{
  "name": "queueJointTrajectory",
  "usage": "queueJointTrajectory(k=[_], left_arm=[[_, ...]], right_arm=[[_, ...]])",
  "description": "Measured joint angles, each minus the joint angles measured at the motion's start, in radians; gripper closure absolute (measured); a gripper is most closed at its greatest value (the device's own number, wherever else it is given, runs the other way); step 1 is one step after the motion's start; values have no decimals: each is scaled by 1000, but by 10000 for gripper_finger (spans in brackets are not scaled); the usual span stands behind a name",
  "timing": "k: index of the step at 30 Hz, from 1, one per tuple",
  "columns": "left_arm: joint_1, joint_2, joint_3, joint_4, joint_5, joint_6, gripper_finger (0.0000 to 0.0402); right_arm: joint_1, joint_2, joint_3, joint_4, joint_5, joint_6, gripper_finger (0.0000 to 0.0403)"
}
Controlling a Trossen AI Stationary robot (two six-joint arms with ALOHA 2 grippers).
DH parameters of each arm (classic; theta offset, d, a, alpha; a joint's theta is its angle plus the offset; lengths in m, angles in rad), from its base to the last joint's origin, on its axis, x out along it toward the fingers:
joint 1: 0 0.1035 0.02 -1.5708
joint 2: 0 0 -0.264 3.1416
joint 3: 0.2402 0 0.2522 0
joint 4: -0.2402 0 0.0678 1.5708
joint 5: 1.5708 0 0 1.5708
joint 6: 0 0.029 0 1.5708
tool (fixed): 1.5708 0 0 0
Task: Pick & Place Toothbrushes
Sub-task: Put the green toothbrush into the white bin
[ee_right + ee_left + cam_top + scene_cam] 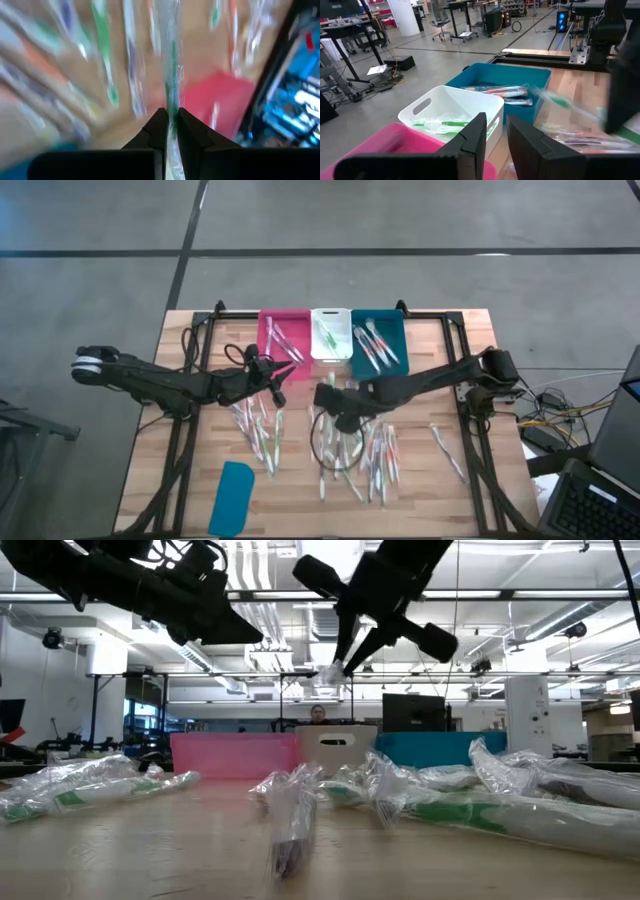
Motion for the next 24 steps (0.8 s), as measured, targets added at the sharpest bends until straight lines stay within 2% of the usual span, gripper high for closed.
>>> queueJointTrajectory(k=[18,24], left_arm=[[0,0,0,-17,0,-3,321],[0,0,0,-19,0,-3,321]], right_arm=[[-412,-1,59,50,42,-342,385],[-497,-1,88,125,45,-510,384]])
